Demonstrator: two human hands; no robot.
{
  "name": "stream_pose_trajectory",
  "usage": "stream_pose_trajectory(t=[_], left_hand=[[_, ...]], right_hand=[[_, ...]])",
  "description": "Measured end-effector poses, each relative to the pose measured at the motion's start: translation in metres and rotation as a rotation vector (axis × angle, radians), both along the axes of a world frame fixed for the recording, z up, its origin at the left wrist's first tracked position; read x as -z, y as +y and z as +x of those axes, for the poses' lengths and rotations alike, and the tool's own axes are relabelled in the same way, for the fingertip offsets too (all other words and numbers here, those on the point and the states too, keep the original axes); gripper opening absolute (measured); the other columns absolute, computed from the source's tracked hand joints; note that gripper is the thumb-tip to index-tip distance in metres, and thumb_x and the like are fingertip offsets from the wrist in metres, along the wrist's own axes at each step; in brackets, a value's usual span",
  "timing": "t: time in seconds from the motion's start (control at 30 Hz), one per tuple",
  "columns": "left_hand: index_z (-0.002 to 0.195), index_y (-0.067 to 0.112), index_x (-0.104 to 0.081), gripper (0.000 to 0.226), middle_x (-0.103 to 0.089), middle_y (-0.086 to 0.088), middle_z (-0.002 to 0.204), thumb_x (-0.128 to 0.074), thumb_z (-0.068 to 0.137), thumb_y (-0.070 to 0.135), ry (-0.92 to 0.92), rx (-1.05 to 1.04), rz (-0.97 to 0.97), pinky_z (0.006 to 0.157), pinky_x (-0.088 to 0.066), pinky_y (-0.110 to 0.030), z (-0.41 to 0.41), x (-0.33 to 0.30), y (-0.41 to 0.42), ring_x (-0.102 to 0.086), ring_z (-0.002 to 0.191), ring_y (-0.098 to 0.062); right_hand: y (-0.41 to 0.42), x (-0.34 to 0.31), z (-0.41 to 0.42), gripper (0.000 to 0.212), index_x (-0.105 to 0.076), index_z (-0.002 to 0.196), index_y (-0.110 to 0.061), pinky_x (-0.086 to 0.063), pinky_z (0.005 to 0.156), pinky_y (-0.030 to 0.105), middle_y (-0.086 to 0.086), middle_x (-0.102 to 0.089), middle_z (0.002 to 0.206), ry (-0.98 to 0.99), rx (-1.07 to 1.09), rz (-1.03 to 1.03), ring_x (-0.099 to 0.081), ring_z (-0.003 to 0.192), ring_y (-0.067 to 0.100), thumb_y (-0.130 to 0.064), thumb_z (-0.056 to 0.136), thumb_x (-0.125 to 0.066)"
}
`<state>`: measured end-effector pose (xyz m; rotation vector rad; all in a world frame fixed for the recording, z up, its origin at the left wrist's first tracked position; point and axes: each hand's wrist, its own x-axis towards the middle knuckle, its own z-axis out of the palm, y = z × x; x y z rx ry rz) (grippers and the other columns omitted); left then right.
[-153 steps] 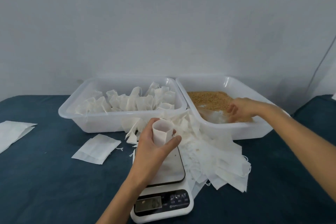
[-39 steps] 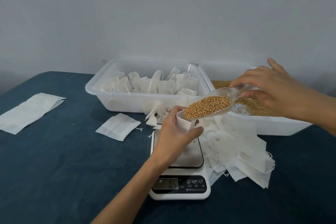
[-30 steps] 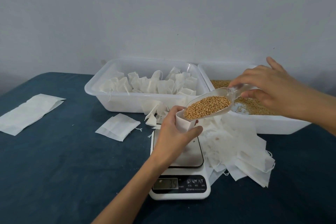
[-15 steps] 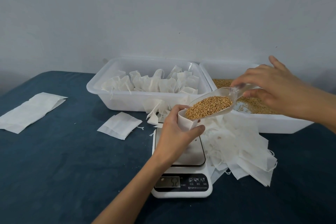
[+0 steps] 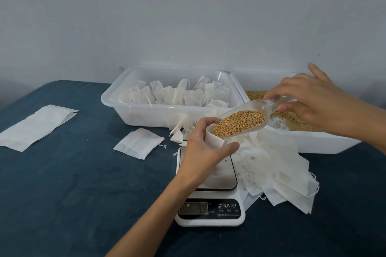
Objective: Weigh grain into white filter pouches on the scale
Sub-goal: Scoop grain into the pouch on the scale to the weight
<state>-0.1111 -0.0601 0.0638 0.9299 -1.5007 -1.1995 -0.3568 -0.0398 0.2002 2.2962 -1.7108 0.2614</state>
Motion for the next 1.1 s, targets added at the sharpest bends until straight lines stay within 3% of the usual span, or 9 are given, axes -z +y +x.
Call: stream_pose_trajectory(t=[0.23,0.7,1.1], left_hand=[[0.12,0.031,-0.061,0.054,-0.074,0.002,0.119,-0.086,0.073,0.025,0.02,0.007,0.023,0.102,-0.055,-0.052,0.0003,0.0007,-0.0005,-0.071,0.111,-0.022],[0.118,0.034,-0.062,0.052,-0.073,0.002,0.123,-0.086,0.073,0.025,0.012,-0.01,0.032,0.105,-0.051,-0.055,-0.0006,0.0024,-0.0024,-0.068,0.116,-0.025],[0.127,0.035,-0.057,0.062,-0.072,0.005,0.12,-0.086,0.073,0.023,0.012,0.001,0.014,0.105,-0.053,-0.049,0.0006,0.0009,0.0013,-0.068,0.116,-0.018]], right_hand=[[-0.0014,0.0011,0.0001,0.03,-0.066,0.121,-0.032,0.004,0.122,0.048,-0.011,-0.064,0.106,0.001,-0.002,-0.002,-0.053,0.119,0.021,-0.019,0.094,-0.066],[-0.0005,0.003,-0.0014,0.03,-0.065,0.122,-0.032,0.006,0.122,0.047,-0.011,-0.064,0.107,0.002,0.01,0.009,-0.053,0.12,0.02,-0.019,0.096,-0.064],[-0.0004,0.0023,0.0008,0.029,-0.065,0.123,-0.032,0.007,0.123,0.047,-0.011,-0.064,0.108,0.026,0.023,0.012,-0.052,0.121,0.019,-0.021,0.097,-0.062]])
